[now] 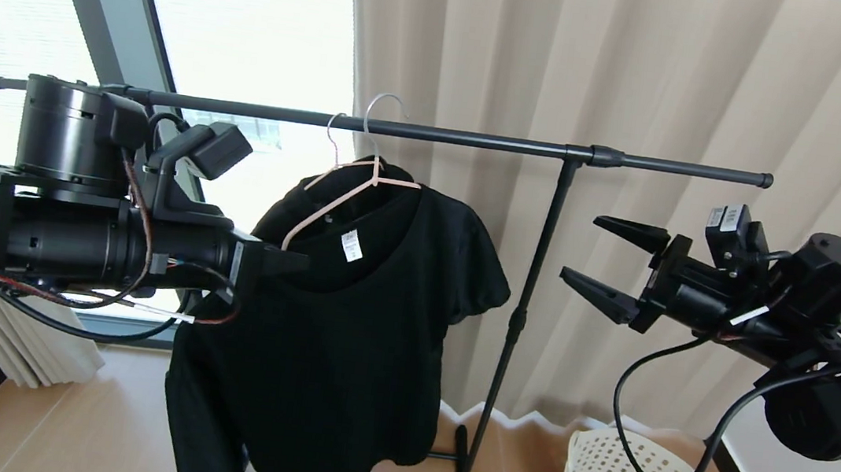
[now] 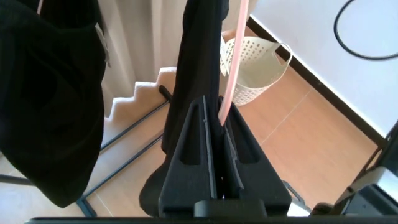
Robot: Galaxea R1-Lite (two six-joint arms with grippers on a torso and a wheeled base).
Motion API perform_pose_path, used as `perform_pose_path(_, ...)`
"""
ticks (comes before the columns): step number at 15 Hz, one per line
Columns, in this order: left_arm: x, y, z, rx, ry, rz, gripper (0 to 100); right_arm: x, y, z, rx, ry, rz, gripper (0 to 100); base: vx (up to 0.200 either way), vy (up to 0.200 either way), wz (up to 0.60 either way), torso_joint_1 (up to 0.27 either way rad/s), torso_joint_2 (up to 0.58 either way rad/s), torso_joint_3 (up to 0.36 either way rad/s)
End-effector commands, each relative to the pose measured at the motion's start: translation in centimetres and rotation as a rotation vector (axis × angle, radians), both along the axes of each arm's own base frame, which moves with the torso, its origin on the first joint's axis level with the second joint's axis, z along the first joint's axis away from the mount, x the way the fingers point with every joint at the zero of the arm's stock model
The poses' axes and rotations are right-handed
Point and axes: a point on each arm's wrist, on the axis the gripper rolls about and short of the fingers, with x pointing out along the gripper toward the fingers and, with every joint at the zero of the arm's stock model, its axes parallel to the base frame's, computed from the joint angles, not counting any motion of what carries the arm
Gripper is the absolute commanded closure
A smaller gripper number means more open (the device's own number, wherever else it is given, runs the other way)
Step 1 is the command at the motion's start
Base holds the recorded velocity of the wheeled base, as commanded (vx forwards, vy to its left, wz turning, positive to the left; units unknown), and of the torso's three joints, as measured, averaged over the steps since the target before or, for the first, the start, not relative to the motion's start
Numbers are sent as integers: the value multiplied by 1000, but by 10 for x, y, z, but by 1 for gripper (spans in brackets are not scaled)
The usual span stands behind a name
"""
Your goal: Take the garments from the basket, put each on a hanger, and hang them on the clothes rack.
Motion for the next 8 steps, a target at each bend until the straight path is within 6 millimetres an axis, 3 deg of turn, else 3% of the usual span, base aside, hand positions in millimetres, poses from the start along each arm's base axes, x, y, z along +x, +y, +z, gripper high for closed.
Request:
perform_pose_path(1,14,-11,-5,-12,44,52,100,-11,6,33,6,47,-67,0,0,0,0,0,0,0)
perform_pose_path(3,20,-18,-5,-28,63,70,100,-10,19,45,11,123,-214,0,0,0,0,0,0,0)
perform_pose_path(8,44,-31,-5,-32,56,61,100,-9,26,43,8,131,-223,0,0,0,0,0,0,0)
